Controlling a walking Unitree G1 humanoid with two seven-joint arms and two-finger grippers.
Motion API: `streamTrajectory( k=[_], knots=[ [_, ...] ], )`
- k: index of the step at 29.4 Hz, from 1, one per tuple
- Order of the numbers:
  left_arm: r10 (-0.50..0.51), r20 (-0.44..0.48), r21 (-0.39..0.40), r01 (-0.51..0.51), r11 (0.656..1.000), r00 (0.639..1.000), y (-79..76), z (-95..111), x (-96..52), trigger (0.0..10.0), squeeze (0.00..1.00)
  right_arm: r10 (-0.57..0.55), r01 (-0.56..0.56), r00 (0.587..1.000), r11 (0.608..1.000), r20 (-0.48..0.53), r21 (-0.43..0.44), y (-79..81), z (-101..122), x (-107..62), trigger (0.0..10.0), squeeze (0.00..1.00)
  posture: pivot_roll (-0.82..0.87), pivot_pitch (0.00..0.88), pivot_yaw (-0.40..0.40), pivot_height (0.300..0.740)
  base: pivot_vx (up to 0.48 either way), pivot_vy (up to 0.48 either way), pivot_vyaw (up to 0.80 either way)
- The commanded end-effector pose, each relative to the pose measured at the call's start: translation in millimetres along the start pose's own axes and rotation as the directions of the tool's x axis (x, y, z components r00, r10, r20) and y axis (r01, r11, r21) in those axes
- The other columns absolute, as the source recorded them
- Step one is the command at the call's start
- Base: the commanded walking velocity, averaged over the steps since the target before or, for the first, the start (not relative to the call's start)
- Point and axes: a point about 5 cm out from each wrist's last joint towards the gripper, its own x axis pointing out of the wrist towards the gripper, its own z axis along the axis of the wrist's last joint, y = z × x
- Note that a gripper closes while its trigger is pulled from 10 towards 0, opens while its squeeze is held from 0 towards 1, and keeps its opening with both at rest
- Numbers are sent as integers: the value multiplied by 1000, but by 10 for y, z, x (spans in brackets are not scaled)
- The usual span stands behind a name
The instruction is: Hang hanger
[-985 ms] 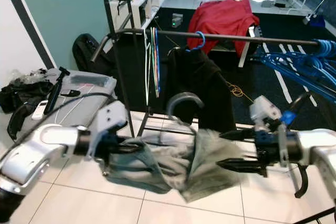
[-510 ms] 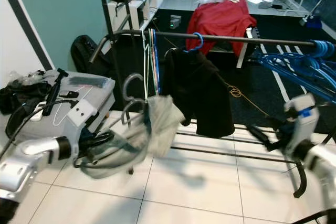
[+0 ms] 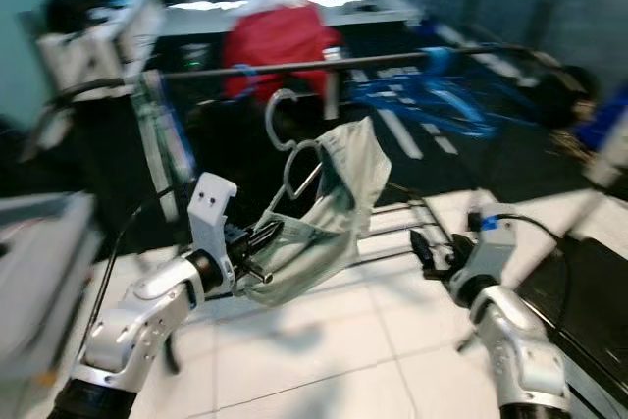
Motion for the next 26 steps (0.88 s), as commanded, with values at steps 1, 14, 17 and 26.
streamTrajectory(
  k=[1, 14, 17, 26],
  knots=[
    [41, -12, 27, -40, 999, 999, -9, -57, 15, 10000, 0, -28, 28, 999, 999, -18, -26, 34, -77, 8, 10000, 0, -78, 67, -20, 740, 0, 0, -763],
    [248, -33, 145, -241, 960, 968, -134, -10, 125, 10000, 0, -46, 46, 999, 999, 27, -11, 99, -23, 72, 10000, 0, -76, 63, -28, 740, 165, 0, 0],
    [232, -28, 139, -226, 964, 972, -264, 5, 192, 10000, 0, -43, 43, 999, 999, 30, -5, 111, -36, 81, 10000, 0, -78, 56, -26, 740, 319, 0, 0],
    [234, -46, 121, -227, 966, 971, -425, 8, 250, 10000, 0, -14, 14, 999, 1000, 35, 3, 140, -36, 93, 10000, 0, -77, 50, -26, 740, 320, 0, 0]
  ],
)
